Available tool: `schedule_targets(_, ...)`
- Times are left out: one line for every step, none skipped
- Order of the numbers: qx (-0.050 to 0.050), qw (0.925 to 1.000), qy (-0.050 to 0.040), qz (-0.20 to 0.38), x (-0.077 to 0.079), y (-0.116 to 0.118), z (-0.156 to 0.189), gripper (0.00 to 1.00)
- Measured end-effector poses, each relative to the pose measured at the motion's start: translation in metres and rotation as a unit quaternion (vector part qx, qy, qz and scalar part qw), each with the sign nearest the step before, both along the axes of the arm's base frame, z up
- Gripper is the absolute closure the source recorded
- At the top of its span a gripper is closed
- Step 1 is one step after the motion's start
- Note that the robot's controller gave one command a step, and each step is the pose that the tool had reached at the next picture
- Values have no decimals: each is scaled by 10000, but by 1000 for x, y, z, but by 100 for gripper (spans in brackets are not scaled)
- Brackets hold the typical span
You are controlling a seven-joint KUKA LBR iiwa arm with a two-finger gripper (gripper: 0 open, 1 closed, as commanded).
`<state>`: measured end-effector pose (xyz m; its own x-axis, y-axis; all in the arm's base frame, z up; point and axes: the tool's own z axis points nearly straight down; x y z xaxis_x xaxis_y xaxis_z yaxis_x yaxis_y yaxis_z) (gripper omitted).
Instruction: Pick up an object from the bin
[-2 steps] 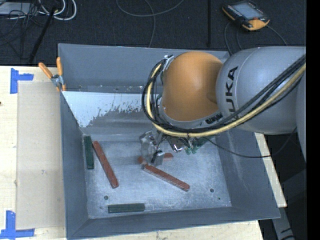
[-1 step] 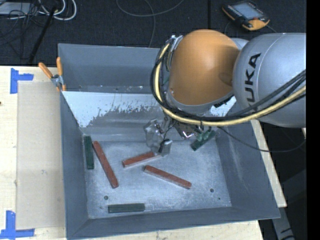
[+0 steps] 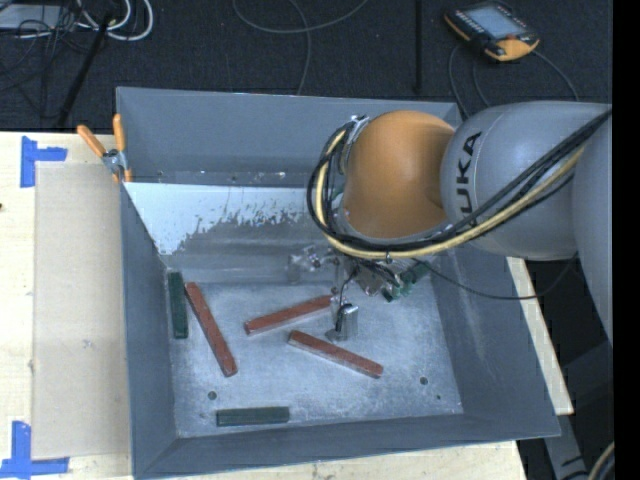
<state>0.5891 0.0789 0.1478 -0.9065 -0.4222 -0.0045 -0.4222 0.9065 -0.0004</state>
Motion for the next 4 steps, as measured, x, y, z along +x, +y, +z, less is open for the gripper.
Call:
schedule_targets(-7,10000,51,-3,7,-17,-50,0)
schedule_targets(3,9928,7,-1197,-3,15,-75,100)
schedule_targets(3,9929,7,-1193,-3,15,-75,100)
schedule_targets(-20,9891,52,-1469,-24,54,-30,100)
